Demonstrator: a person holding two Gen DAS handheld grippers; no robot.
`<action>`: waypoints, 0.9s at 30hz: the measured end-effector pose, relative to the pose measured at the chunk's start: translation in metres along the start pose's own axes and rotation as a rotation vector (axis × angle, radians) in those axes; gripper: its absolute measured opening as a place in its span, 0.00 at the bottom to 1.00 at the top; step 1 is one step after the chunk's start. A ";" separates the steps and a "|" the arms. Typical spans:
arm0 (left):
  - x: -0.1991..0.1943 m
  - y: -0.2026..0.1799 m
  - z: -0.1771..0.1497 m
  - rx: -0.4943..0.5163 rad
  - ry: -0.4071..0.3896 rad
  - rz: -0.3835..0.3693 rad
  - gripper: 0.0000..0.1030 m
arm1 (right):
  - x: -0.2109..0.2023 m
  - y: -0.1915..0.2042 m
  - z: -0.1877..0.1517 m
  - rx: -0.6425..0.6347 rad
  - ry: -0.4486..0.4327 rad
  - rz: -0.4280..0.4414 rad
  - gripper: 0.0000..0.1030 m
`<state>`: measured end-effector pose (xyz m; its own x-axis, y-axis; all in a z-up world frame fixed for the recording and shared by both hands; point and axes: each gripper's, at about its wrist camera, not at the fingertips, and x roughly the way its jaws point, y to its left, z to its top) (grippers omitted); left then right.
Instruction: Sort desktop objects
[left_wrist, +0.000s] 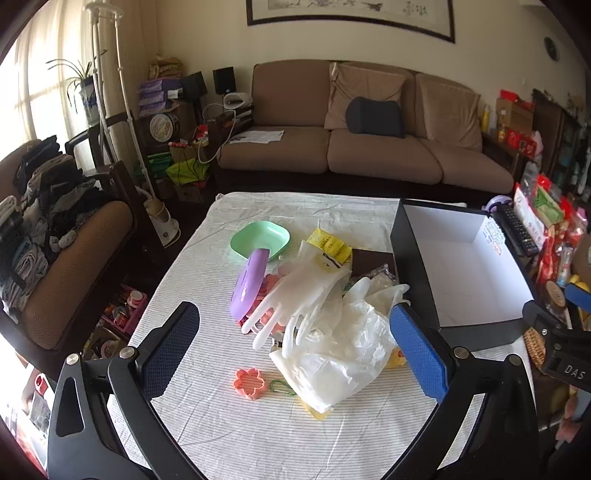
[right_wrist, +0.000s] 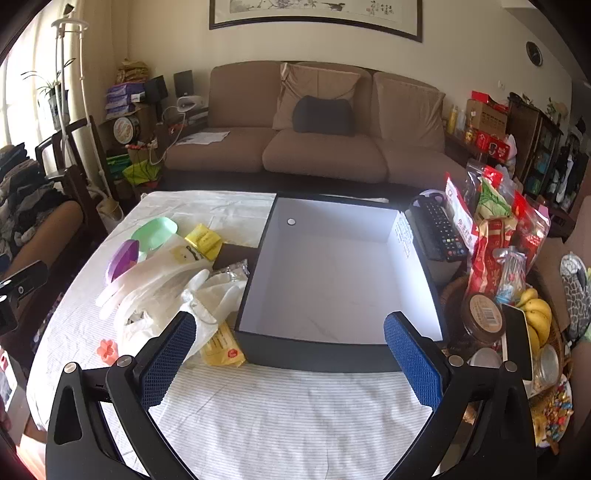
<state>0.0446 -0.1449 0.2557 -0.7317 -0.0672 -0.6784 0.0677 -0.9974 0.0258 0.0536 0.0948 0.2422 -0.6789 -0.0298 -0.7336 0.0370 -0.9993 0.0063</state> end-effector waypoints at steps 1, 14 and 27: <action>0.009 0.001 0.001 -0.002 0.006 0.000 1.00 | 0.007 0.000 0.001 0.000 0.008 -0.003 1.00; 0.115 0.034 -0.098 0.006 0.141 0.002 1.00 | 0.073 0.045 -0.020 0.056 0.067 0.307 1.00; 0.150 0.088 -0.111 -0.212 0.187 -0.208 1.00 | 0.144 0.093 -0.089 0.286 0.201 0.436 0.90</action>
<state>0.0163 -0.2393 0.0750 -0.6092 0.1623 -0.7762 0.0839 -0.9601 -0.2666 0.0245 -0.0005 0.0772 -0.4909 -0.4650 -0.7368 0.0641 -0.8626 0.5017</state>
